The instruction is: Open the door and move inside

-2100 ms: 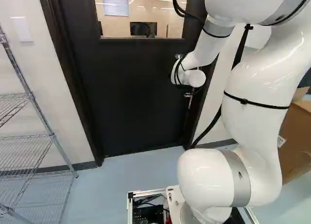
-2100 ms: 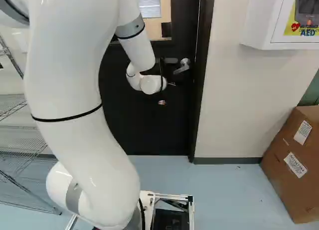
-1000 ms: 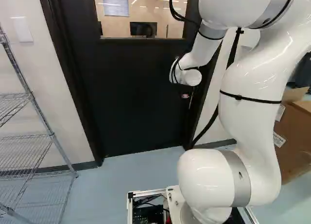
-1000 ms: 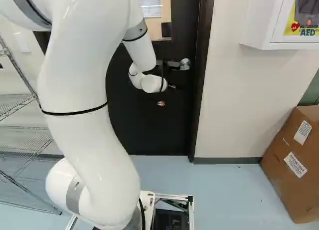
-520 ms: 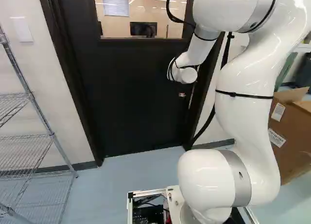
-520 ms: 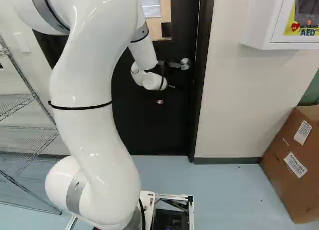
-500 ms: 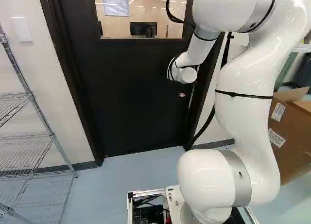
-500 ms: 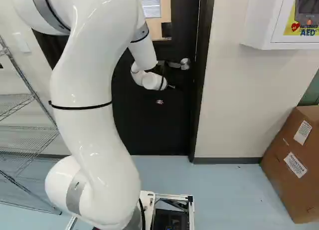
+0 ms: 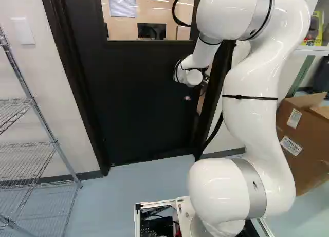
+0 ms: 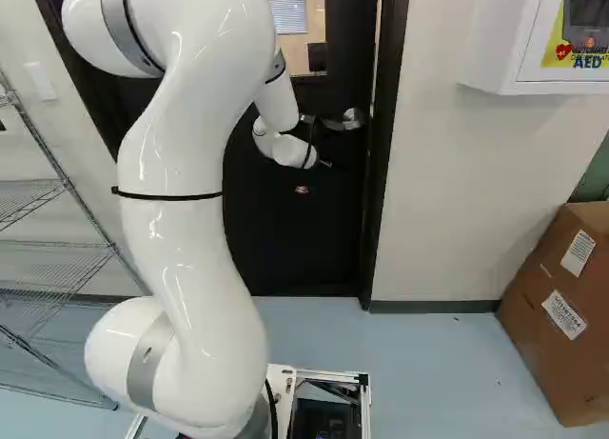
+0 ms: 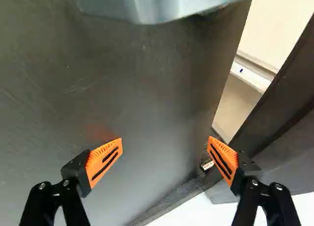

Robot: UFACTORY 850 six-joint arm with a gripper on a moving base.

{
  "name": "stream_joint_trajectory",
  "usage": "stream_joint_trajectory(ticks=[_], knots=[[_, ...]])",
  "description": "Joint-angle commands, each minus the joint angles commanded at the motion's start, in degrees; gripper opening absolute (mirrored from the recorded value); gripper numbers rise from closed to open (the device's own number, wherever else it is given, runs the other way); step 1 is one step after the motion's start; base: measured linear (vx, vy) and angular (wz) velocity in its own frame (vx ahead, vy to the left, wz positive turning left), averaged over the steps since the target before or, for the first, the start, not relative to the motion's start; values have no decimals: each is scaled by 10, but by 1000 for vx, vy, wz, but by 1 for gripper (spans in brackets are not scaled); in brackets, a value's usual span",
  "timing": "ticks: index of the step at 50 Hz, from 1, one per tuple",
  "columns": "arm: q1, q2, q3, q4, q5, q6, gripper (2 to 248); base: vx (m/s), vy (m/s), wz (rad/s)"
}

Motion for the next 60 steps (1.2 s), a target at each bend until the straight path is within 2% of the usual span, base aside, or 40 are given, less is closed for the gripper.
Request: stream_joint_trajectory(ticks=[60], knots=[[41,-140,-188,3,-1,0,247,0,0,0]])
